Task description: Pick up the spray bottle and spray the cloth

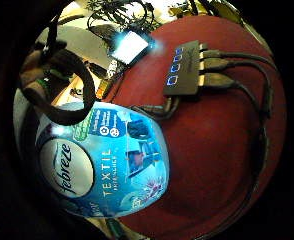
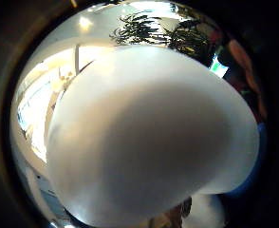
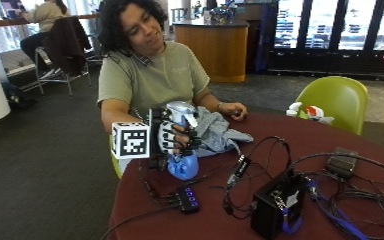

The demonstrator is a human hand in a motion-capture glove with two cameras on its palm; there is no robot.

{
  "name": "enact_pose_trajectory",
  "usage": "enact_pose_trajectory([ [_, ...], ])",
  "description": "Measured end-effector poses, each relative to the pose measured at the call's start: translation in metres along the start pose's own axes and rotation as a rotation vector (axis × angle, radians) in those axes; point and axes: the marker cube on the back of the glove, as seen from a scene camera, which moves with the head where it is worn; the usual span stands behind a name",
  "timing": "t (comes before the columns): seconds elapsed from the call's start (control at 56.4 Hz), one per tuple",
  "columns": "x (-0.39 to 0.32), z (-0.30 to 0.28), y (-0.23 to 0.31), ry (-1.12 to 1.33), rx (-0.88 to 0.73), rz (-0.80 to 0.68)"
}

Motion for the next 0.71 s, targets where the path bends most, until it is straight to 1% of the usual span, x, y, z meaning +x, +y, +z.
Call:
enact_pose_trajectory([
  [0.106, -0.010, 0.000, 0.001, -0.036, 0.065, 0.009],
  [0.177, -0.020, -0.002, 0.005, -0.042, 0.131, -0.043],
  [0.213, -0.027, -0.005, 0.003, -0.022, 0.160, -0.020],
  [0.266, -0.039, -0.012, 0.005, 0.016, 0.129, 0.009],
  [0.301, -0.047, -0.016, 0.009, 0.026, 0.089, -0.022],
  [0.354, -0.064, -0.020, 0.007, 0.036, 0.085, -0.062],
  [0.372, -0.070, -0.021, 0.006, 0.045, 0.071, -0.063],
  [0.461, -0.103, -0.028, 0.017, 0.124, -0.122, -0.053],
  [0.567, -0.136, -0.023, 0.019, 0.243, -0.232, -0.071],
  [0.709, -0.164, -0.006, 0.018, 0.426, -0.441, -0.003],
])
